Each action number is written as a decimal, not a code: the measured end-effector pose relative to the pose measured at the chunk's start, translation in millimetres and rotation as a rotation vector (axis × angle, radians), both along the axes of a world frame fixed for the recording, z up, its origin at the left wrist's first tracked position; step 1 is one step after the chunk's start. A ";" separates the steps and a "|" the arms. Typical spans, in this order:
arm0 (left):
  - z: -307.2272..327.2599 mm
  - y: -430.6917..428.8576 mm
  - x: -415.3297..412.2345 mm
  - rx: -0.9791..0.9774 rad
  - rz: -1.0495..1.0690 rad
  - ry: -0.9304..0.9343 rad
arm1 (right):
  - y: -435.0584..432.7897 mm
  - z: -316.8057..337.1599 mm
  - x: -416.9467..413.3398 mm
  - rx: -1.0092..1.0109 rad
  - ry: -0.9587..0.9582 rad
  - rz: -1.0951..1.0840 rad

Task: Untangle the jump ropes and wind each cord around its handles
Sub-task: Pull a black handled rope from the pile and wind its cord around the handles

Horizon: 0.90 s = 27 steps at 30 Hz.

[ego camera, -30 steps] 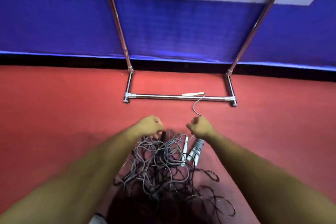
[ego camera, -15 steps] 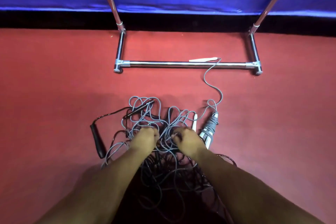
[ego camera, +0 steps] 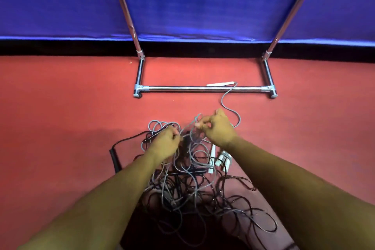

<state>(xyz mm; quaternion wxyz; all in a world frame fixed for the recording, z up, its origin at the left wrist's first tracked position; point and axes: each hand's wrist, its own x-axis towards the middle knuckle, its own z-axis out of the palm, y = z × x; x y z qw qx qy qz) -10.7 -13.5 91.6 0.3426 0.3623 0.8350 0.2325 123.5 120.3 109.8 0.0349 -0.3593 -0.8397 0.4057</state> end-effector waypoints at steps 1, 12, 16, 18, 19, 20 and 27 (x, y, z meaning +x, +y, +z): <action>19.4 2.9 -2.7 0.048 0.006 0.014 | 1.7 16.8 1.8 0.029 0.016 -0.031; 191.7 -9.8 -29.7 0.190 -0.037 0.075 | -24.7 239.6 1.4 -0.432 0.578 -0.088; 236.1 -20.9 -26.8 0.412 0.146 -0.142 | -41.5 302.2 11.7 -0.255 0.519 -0.094; 262.2 -27.6 -21.0 0.589 0.224 -0.304 | -43.4 317.6 23.6 -0.013 0.354 -0.102; 276.8 -32.4 -16.3 0.647 0.212 -0.332 | -44.6 322.7 31.6 0.112 0.243 -0.085; 286.9 -34.6 -12.7 0.683 0.184 -0.332 | -43.2 322.7 39.3 0.191 0.143 -0.065; 334.1 -61.1 18.3 0.693 -0.099 -0.170 | -79.9 317.6 70.8 -0.157 0.353 0.161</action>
